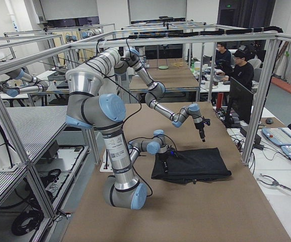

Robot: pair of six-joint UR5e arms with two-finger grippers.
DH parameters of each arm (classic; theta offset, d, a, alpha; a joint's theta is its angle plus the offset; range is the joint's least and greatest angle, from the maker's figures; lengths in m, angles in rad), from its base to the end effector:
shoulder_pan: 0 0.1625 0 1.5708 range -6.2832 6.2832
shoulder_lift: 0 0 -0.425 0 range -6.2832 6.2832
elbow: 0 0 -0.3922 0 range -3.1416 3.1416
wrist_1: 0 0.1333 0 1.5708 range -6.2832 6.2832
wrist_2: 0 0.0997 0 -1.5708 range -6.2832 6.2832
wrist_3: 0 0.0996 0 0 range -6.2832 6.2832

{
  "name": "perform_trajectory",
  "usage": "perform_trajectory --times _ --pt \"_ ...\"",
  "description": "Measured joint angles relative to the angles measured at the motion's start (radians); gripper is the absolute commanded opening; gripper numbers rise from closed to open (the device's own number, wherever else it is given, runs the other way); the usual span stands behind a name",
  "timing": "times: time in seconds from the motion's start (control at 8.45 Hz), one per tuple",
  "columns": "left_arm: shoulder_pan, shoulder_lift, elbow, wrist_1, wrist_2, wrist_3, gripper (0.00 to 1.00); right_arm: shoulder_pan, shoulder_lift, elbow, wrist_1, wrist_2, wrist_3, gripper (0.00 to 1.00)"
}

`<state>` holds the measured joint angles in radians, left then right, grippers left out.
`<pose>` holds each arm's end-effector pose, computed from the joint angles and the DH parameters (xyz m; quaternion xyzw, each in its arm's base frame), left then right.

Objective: Fold clothes

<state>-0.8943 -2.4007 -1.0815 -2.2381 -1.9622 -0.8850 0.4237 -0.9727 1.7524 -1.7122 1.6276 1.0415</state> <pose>0.4355 -0.6947 0.2831 0.2166 0.4543 0.0040 0.8641 -0.5469 -0.3867 0.2584 0.1199 -0.2911 -0.0590 0.9473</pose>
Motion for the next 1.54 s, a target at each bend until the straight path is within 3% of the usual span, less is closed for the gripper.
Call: perform_trajectory --times 0.12,0.71,0.83,0.95,1.54 --pt "0.0 0.0 0.0 0.0 0.0 0.0 1.0 0.0 -0.001 0.0 0.0 0.0 0.002 0.0" --pt "0.0 0.002 -0.003 -0.001 0.0 -0.002 1.0 0.006 -0.042 0.016 0.004 0.007 0.0 0.0" --pt "0.0 0.005 -0.004 -0.001 0.0 -0.001 1.0 0.008 -0.074 0.036 0.005 0.008 -0.001 0.26" --pt "0.0 0.008 -0.004 -0.004 0.0 0.0 1.0 0.009 -0.11 0.058 0.009 0.008 -0.001 0.94" --pt "0.0 0.01 -0.005 -0.006 0.0 0.0 1.0 0.011 -0.152 0.071 0.117 -0.001 0.001 0.95"
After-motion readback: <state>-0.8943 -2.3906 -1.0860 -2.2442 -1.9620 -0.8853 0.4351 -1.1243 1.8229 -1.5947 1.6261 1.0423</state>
